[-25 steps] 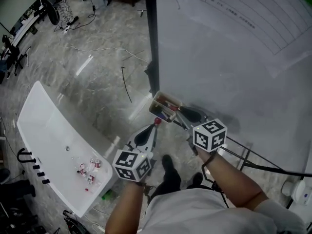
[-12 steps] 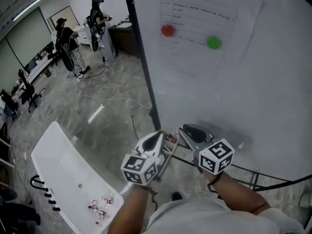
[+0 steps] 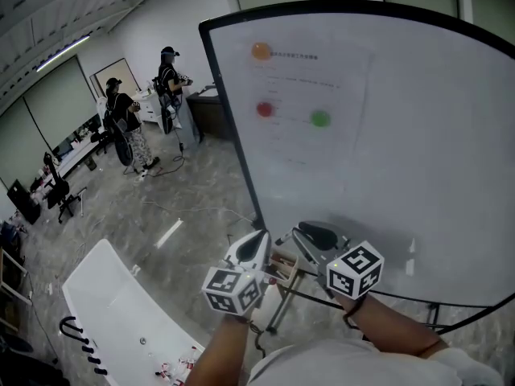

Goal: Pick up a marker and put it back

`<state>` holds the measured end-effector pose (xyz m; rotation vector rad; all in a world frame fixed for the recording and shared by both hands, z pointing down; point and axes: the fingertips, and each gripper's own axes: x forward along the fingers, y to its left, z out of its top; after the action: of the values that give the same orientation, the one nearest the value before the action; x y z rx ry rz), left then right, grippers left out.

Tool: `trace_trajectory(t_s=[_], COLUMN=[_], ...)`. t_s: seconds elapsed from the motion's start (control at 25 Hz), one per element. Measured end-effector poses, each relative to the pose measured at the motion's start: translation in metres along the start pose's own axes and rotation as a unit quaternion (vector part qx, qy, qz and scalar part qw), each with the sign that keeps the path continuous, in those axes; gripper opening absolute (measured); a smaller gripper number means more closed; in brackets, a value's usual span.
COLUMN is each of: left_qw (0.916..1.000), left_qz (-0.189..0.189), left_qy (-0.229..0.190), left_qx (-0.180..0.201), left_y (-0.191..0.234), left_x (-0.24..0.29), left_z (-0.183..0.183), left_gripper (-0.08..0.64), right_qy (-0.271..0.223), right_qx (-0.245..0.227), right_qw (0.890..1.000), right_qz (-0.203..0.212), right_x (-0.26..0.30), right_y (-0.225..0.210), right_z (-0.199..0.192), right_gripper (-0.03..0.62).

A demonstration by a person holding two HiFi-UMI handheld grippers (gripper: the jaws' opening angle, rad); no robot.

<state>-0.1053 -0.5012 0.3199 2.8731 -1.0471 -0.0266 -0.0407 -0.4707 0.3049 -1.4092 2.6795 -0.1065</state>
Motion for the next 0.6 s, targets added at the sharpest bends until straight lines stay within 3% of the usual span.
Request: trace_trajectory(t_s=[0.36,0.6], left_qw=[0.9999,0.9998], left_qz=[0.012,0.016], left_qy=[-0.01,-0.003], left_qx=[0.004,-0.008], left_y=[0.007,0.015], left_x=[-0.005,-0.005], left_z=[0.005,-0.007], left_gripper=[0.005,0.005], right_qy=[-0.006,0.015], right_qx=[-0.008,0.004], right_qw=[1.0,1.0], right_qz=[-0.001,-0.008], right_x=[-0.001,0.006], right_y=[0.007,-0.001], right_z=[0.007,-0.011], right_gripper=[0.067,0.067])
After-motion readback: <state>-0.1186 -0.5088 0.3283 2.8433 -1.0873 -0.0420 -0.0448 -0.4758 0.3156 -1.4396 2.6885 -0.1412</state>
